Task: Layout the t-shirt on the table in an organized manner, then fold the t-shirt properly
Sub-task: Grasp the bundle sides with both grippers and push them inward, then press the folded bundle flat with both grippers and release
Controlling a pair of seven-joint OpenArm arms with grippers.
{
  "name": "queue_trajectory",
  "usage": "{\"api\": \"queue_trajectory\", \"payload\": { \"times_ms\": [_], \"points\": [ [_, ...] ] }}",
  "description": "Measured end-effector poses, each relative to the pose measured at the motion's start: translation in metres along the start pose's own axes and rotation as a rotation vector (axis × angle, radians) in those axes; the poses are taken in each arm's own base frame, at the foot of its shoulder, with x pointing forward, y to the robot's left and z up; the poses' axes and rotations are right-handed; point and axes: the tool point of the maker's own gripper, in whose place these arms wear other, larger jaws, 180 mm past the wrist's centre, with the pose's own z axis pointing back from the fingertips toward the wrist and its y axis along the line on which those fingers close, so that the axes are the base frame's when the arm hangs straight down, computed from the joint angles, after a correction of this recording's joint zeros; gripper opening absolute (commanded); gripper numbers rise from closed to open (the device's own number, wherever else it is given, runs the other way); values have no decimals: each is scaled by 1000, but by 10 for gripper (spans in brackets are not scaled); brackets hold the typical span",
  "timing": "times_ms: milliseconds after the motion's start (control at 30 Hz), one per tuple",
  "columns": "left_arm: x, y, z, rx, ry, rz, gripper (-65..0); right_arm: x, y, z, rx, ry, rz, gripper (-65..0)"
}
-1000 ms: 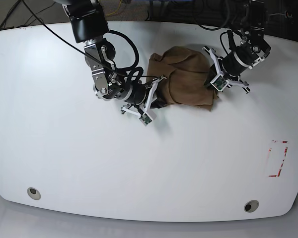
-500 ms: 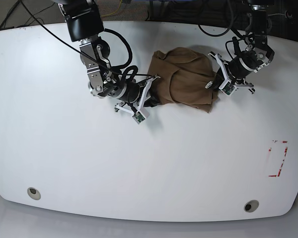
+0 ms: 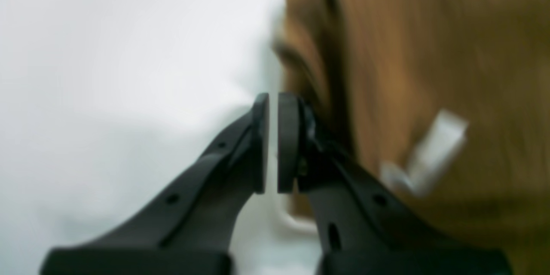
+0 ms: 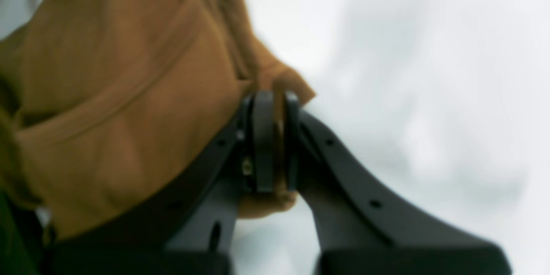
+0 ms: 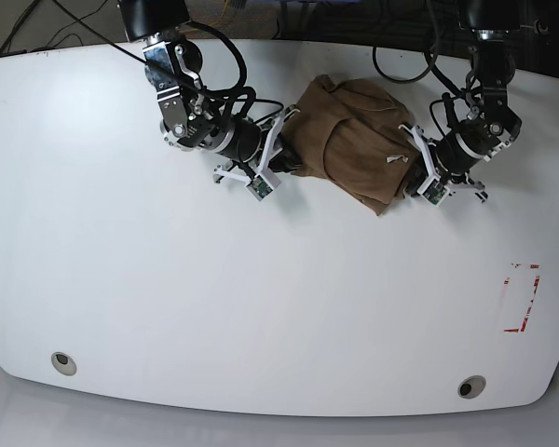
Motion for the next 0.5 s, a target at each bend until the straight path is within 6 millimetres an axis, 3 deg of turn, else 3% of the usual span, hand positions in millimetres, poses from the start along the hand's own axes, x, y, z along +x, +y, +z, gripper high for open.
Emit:
{"api": "queue_trajectory", "payload": {
  "times_ms": [200, 500],
  "points": [
    [25, 17, -3, 35, -50, -24, -628, 7, 2, 10, -49, -27, -26, -620],
    [79, 27, 18, 95, -174, -121, -628, 53, -3, 29, -84, -96, 51, -620]
  ]
}}
